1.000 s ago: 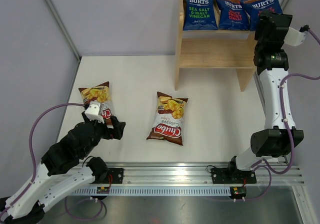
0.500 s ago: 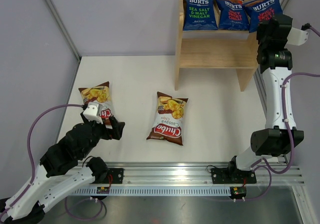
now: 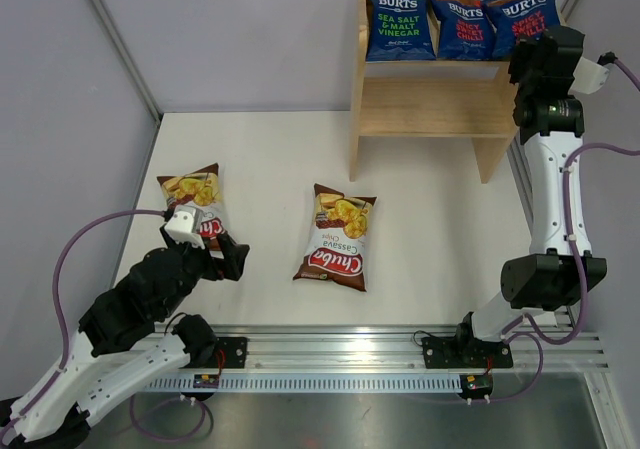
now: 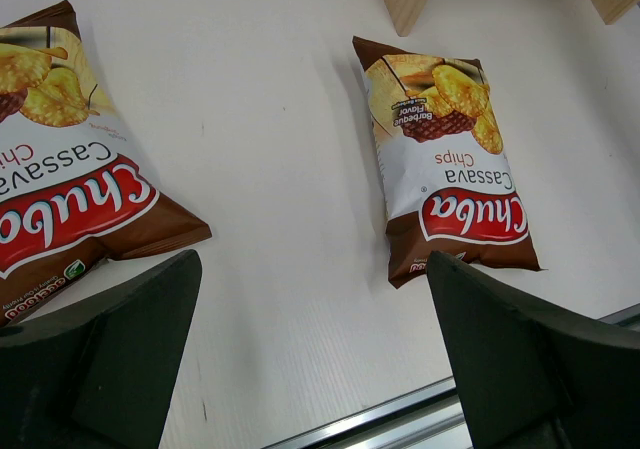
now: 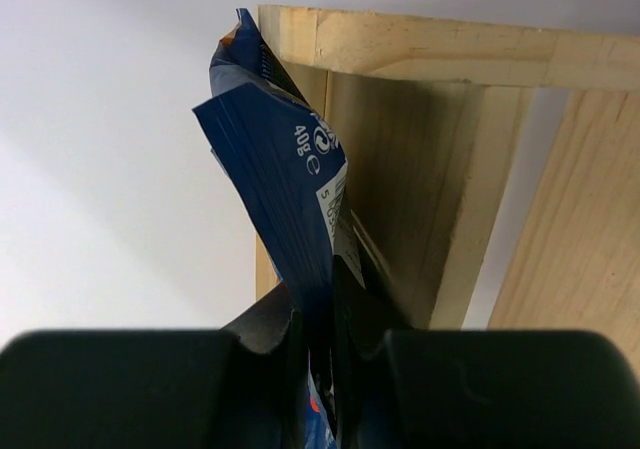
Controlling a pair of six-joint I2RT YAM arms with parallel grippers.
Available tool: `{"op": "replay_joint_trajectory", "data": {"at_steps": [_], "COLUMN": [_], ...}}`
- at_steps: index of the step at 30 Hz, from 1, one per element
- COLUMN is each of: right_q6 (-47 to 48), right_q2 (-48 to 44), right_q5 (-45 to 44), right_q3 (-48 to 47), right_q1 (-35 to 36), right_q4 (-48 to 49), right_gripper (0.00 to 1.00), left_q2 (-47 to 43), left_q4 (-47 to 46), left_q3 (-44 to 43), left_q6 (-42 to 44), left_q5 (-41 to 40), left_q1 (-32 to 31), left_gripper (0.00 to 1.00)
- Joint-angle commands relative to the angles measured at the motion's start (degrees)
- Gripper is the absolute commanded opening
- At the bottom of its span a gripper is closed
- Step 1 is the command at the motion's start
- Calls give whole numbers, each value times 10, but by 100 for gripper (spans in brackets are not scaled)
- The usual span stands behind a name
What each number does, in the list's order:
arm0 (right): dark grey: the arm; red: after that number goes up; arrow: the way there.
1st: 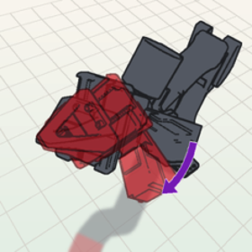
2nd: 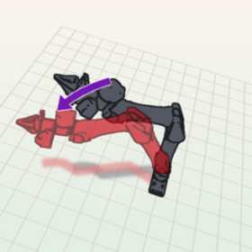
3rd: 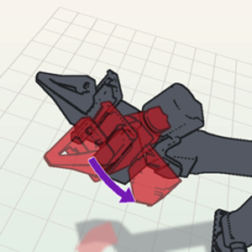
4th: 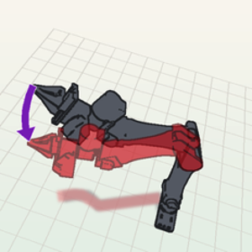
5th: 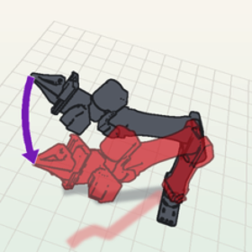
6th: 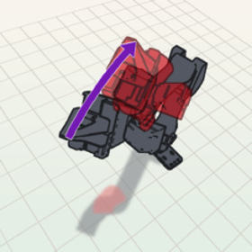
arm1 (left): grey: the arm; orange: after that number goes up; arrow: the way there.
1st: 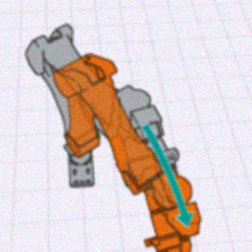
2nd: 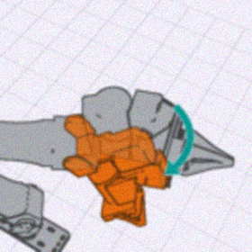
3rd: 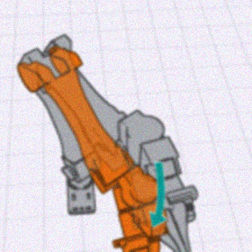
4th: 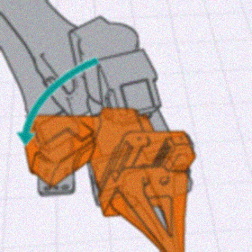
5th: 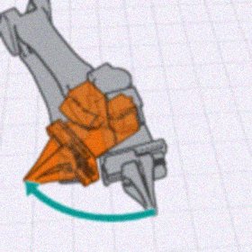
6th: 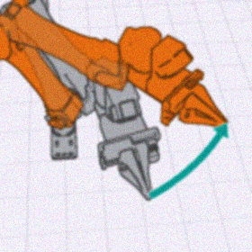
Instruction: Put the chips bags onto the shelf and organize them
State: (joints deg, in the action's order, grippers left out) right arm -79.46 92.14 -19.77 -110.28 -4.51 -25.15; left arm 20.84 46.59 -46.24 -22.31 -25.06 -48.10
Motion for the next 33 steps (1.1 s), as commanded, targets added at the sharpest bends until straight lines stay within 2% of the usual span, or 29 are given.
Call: {"op": "replay_joint_trajectory", "data": {"at_steps": [1,13,17,21,29,30,33], "right_q6": [-42,-78,-111,-109,-75,-69,-28], "right_q2": [11,3,1,13,16,20,30], "right_q5": [12,9,31,40,45,58,63], "right_q3": [-34,16,37,6,-32,-41,-72], "right_q1": [-2,-1,-7,-6,-9,-12,-15], "right_q4": [16,5,32,12,3,-6,-24], "right_gripper": [16,14,15,18,34,44,55], "left_q2": [-6,-12,-14,-13,-13,-13,-16], "left_q4": [-28,-28,-28,-26,-27,-27,-27], "left_q3": [4,4,4,4,4,4,4], "left_q6": [6,6,6,6,4,4,3], "left_q5": [5,5,4,3,2,2,1], "left_q1": [-2,-2,-2,-2,-2,-2,-2], "left_gripper": [99,99,99,99,99,99,99]}}
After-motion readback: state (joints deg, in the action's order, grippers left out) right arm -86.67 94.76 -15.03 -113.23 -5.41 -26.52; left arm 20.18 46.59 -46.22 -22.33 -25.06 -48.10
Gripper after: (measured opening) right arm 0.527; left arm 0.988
